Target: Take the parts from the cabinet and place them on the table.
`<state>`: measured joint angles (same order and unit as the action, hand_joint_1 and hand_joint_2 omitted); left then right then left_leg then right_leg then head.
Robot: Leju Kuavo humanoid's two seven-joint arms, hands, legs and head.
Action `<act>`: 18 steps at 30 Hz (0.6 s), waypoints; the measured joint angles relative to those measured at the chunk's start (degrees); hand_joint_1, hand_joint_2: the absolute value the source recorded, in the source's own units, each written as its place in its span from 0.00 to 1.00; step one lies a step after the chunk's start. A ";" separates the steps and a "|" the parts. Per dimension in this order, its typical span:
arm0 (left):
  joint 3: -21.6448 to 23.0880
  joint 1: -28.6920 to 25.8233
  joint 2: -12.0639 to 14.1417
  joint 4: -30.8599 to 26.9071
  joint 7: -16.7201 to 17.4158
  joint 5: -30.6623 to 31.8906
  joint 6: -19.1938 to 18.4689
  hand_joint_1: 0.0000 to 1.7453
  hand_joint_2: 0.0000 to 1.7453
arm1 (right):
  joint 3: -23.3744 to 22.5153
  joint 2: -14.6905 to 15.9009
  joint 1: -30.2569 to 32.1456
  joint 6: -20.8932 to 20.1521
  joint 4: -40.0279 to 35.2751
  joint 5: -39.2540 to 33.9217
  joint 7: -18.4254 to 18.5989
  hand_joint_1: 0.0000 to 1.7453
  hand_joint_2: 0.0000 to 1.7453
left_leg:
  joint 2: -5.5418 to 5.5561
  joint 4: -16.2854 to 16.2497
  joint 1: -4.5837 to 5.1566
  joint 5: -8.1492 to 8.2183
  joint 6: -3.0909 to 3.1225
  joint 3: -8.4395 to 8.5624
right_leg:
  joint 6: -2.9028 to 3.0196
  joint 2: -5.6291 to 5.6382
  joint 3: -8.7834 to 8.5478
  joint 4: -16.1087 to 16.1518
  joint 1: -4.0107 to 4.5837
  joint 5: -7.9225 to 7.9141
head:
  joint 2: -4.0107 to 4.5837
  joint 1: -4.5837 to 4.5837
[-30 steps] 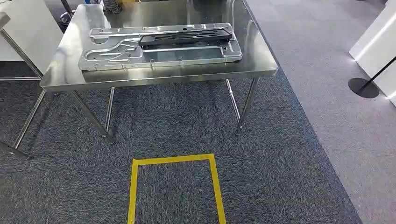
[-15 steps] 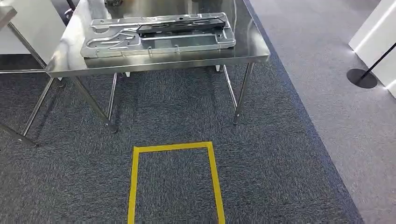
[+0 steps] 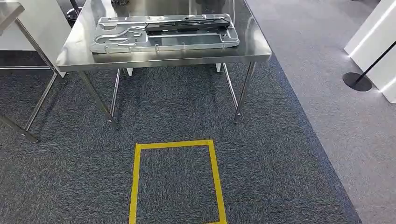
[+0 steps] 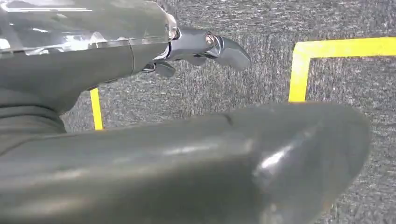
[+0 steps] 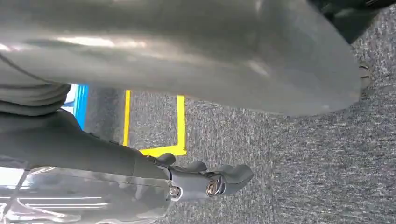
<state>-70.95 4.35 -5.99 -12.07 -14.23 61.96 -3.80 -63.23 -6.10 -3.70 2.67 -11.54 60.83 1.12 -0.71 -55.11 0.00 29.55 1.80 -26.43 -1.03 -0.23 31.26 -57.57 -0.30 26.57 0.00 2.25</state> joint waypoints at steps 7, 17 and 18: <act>0.04 0.34 0.46 0.00 0.20 0.02 -0.11 0.00 0.00 | -0.15 -0.20 -0.02 -0.24 0.04 -0.04 1.05 0.00 1.00 | 0.29 -5.53 0.14 3.77 -1.91 -2.90 | 1.75 -0.25 -0.16 2.13 -0.37 -0.52 | 0.00 0.00; 0.02 0.26 0.55 0.15 0.17 -0.31 0.11 0.00 0.00 | -0.39 0.11 -0.38 0.00 0.15 0.09 1.42 0.00 1.00 | 1.04 -3.22 -2.07 1.48 -2.45 -2.42 | 0.60 0.36 1.79 -1.54 0.21 0.61 | 0.00 -0.02; 0.02 0.23 0.59 0.15 0.17 -0.31 0.39 0.00 0.00 | -0.39 0.09 -0.38 0.26 0.15 0.13 1.49 0.00 1.00 | 1.06 -3.25 -2.04 0.82 -3.31 -2.56 | 0.64 0.46 1.81 -1.49 0.06 0.56 | 0.00 -0.04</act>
<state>-70.93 4.58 -5.40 -11.91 -14.05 61.66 -3.41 -63.63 -6.01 -4.08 2.93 -11.39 60.96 2.60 0.36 -58.36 -2.04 30.38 -1.51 -28.98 -0.39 0.23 33.07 -59.06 -0.24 27.13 0.00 2.21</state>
